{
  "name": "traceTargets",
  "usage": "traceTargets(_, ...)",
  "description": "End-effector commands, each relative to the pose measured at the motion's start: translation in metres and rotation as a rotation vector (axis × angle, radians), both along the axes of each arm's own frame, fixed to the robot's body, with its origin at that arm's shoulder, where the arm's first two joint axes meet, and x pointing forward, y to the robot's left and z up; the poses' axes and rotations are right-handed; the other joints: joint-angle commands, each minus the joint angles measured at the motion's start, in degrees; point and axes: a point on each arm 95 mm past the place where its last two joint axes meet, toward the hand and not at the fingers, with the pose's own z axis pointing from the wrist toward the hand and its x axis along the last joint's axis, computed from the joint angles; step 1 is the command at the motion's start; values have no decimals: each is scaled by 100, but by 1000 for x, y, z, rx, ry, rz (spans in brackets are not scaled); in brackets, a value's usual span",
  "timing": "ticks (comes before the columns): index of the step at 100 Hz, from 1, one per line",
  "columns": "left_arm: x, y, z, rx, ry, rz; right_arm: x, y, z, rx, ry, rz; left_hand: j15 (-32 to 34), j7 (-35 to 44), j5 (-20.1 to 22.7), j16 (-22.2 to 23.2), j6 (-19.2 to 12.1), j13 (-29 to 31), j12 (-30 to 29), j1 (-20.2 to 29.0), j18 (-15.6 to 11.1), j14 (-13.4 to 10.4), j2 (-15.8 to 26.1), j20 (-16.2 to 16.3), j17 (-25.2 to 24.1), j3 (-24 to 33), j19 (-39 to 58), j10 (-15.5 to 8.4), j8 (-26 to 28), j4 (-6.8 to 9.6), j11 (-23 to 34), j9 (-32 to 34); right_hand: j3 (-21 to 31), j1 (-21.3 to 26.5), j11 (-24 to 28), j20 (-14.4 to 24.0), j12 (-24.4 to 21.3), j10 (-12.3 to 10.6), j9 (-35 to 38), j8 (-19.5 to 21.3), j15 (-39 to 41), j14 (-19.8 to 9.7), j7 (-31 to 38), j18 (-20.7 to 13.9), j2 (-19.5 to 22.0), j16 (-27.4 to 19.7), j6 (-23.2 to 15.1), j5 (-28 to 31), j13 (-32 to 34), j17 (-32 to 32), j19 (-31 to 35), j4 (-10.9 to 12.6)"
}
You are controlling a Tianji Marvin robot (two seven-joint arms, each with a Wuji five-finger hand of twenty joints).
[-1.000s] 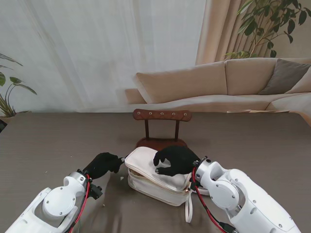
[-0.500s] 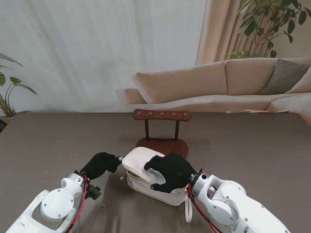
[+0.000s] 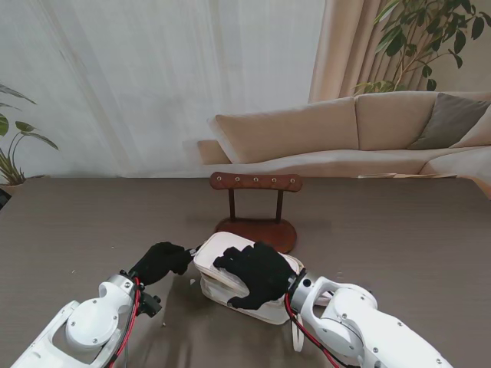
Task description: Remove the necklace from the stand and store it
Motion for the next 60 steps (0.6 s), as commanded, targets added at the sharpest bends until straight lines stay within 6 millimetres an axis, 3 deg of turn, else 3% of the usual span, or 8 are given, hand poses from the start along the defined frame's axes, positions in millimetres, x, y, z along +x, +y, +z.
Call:
traceTargets(1,-3,-2,-2,-3,20,-23,3,-2,-10,-48,-2,2,-43,231,255,158,282,206,95,-217,-99,187,-82,52,-16,6,267,135,39,82,26,176,-105,157,89,-109,-71,-90,8,-4,-22,-332,96,-128,-271,-76,-182,157,-39,-1702,22,93)
traceTargets(14,-4,-1,-1,2,26,-35,9,-3,-16,-113,-54,19,-35,287,324,158,280,268,101,-260,-74,224,-90,62,32,-13,291,141,55,81,45,234,233,223,150,-156,-10,30,-340,45,-3,-521,-8,-256,-730,-77,-128,97,-235,-1778,38,-74)
traceTargets(25,-6,-1,0,7,25,-41,15,-6,-19,-166,-107,29,-62,319,369,158,274,312,99,-273,-50,249,-108,67,57,-5,298,141,61,87,49,277,973,154,461,-214,144,120,-786,181,167,-593,39,-382,-1368,-59,15,-123,-538,-1909,58,-252)
traceTargets(39,-7,0,1,14,28,-52,21,-8,-20,-210,-160,35,-88,328,379,158,275,348,100,-280,-34,284,-114,68,76,5,302,149,62,89,48,302,1650,393,625,-239,222,66,-576,283,377,-648,171,-462,-1824,-30,-15,83,-417,-1811,191,-337)
traceTargets(60,-9,1,3,26,31,-72,28,-14,-24,-245,-185,42,-122,391,462,158,262,429,104,-325,-2,315,-138,73,129,20,318,141,73,91,59,378,2296,905,672,-269,242,-2,-141,333,540,-760,345,-523,-1709,8,15,476,-41,-1554,378,-243)
